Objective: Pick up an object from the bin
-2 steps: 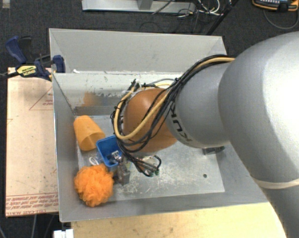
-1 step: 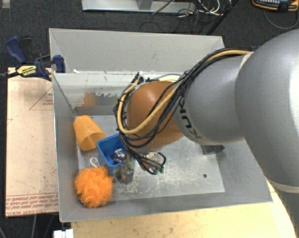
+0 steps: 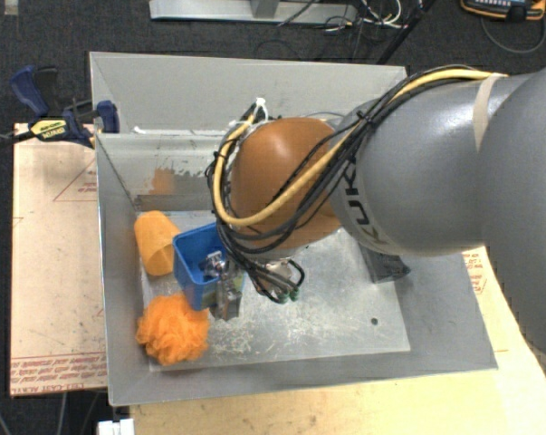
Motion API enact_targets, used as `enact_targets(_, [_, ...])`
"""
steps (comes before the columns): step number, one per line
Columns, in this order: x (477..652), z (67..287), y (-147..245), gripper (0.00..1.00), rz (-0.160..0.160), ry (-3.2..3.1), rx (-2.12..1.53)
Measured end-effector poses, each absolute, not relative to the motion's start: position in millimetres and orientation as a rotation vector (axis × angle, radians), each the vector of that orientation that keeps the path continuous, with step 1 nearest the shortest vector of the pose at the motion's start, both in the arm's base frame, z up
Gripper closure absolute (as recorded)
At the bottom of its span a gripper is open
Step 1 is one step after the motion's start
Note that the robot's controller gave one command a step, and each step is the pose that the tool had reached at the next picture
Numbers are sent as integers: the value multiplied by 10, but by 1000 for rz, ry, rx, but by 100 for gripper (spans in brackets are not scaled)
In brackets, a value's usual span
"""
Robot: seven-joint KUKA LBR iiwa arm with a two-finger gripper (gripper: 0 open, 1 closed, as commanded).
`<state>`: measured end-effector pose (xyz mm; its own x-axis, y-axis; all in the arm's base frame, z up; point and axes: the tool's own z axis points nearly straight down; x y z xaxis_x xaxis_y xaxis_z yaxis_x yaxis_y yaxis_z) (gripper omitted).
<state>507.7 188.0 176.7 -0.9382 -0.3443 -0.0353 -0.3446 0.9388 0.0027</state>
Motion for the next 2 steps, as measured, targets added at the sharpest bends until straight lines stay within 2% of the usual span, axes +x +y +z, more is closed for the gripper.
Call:
enact_targets(1, [5077, 1766, 1879, 100, 14, 3059, -543])
enact_targets(2, [5016, 3110, 1885, 100, 16, 3062, -511])
